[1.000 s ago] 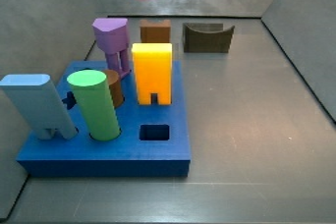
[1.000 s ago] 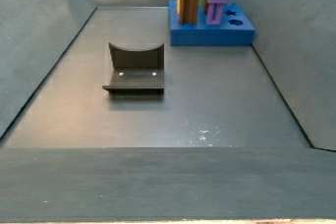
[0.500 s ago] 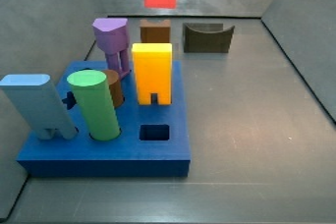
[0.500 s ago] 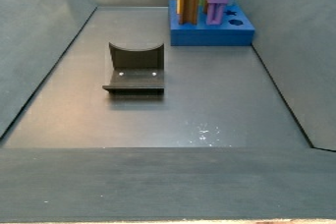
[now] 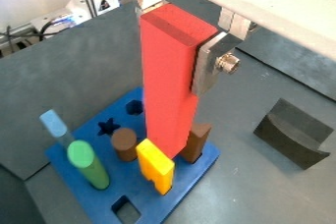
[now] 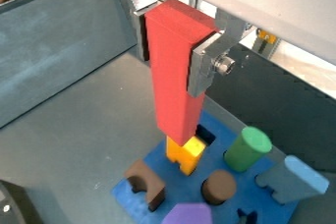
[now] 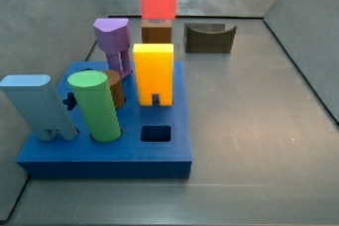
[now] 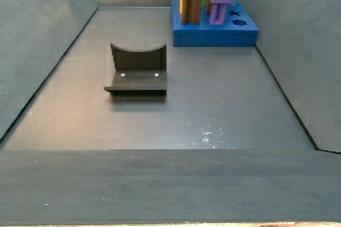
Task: Pick up the rectangle object. Move up. Move to above the board. Insert the rectangle object.
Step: Insert the rectangle object.
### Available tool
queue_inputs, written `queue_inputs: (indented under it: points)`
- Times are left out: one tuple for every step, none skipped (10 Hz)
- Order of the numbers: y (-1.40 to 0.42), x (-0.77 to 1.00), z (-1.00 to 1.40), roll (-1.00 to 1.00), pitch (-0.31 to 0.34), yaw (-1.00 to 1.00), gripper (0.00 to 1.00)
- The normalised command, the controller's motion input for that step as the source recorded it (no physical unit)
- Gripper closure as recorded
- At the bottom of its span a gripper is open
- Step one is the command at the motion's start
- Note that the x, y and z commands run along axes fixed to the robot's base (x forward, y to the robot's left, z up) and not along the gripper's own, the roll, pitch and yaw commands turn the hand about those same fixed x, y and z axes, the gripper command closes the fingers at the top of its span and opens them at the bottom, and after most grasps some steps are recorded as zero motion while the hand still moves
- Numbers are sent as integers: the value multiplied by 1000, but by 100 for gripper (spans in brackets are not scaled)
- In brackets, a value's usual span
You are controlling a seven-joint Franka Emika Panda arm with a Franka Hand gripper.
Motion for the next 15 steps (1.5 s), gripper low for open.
queue_inputs:
  points:
    - [-717, 157, -43, 266, 104, 106, 100]
    - [-697, 140, -274, 234, 90, 151, 100]
    - [-731, 177, -386, 199, 59, 149, 100]
    - [-737, 194, -400, 179, 30, 146, 100]
    - [-743, 183, -423, 171, 13, 149, 100]
    - [-714, 160, -391, 164, 21, 163, 100]
    - [-571, 140, -431, 91, 0, 131, 100]
    - [-420, 34, -531, 31, 0, 94, 100]
    - [-374, 0, -594, 41, -39, 117, 100]
    - [-337, -111, -606, 53, -37, 137, 100]
    - [-263, -214, -574, 31, -60, 160, 100]
    - [-109, -331, -491, 30, -60, 103, 100]
    - [0, -343, -429, 50, -40, 43, 100]
    - [11, -151, -346, 0, -49, 0, 100]
    - [0, 74, -174, -6, -50, 0, 100]
